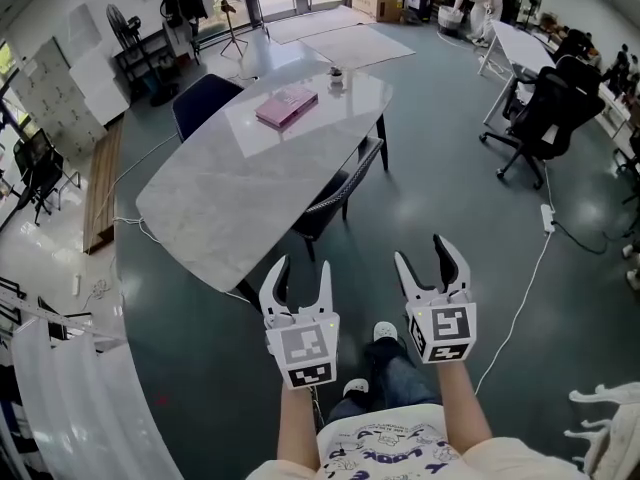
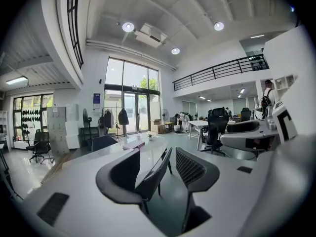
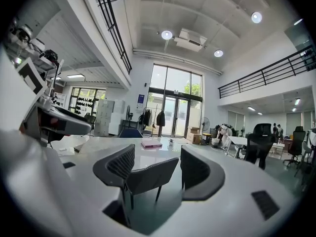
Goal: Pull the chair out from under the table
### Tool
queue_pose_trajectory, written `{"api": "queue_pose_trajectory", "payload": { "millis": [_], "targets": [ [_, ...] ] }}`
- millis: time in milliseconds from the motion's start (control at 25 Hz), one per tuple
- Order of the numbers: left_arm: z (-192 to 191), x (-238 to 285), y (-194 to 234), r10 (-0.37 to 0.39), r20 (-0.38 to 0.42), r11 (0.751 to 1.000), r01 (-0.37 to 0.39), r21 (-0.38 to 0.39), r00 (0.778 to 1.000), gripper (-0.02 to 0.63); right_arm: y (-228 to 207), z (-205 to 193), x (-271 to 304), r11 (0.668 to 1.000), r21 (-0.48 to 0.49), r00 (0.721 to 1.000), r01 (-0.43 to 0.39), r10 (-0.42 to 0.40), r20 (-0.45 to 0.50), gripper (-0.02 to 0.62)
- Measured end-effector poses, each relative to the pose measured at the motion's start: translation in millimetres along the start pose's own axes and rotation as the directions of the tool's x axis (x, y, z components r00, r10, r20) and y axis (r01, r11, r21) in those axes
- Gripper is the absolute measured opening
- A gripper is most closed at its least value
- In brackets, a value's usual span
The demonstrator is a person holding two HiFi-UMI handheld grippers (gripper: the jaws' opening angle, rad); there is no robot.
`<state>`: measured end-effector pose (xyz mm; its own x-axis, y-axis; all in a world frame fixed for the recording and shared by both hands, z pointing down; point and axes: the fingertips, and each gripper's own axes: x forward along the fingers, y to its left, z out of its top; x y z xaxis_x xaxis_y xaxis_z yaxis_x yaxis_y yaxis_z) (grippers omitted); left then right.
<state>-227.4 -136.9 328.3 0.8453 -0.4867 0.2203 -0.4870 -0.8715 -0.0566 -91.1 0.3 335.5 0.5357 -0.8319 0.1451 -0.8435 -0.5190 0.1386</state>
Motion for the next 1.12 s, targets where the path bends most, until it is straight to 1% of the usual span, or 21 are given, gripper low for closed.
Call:
{"api": "queue_pose_trajectory", "payload": {
  "millis": [200, 400, 520, 680, 920, 1120],
  "targets": [
    [-4.8, 54.7, -12.4, 0.01, -0.033, 1.0, -0.01, 0.012, 0.999, 0.233, -34.9, -13.6, 46.5, 1.0, 0.0, 1.0, -0.019, 0.019, -0.021, 0.29],
    [3.6, 104.8, -7.0, 0.033, -0.059, 0.999, -0.032, 0.02, 0.998, 0.233, -53.8, -7.9, 99.4, 0.998, -0.023, 0.997, -0.066, 0.065, -0.037, 0.29],
    [6.6, 136.4, -13.6, 0.041, -0.082, 0.999, -0.038, 0.031, 0.996, 0.233, -73.5, -5.6, 131.3, 0.995, -0.035, 0.995, -0.092, 0.091, -0.04, 0.29],
    [6.7, 177.8, -23.1, 0.058, -0.108, 0.997, -0.053, 0.053, 0.992, 0.235, -99.6, -8.3, 174.1, 0.992, -0.028, 0.992, -0.121, 0.12, -0.041, 0.291],
    [2.8, 218.8, -29.4, 0.078, -0.155, 0.995, -0.067, 0.073, 0.985, 0.238, -117.7, -14.1, 218.0, 0.983, -0.035, 0.983, -0.178, 0.175, -0.062, 0.291],
    [-13.1, 242.4, -33.2, 0.089, -0.193, 0.994, -0.075, 0.078, 0.977, 0.242, -122.8, -36.4, 241.4, 0.975, -0.036, 0.972, -0.218, 0.214, -0.099, 0.291]
  ]
}}
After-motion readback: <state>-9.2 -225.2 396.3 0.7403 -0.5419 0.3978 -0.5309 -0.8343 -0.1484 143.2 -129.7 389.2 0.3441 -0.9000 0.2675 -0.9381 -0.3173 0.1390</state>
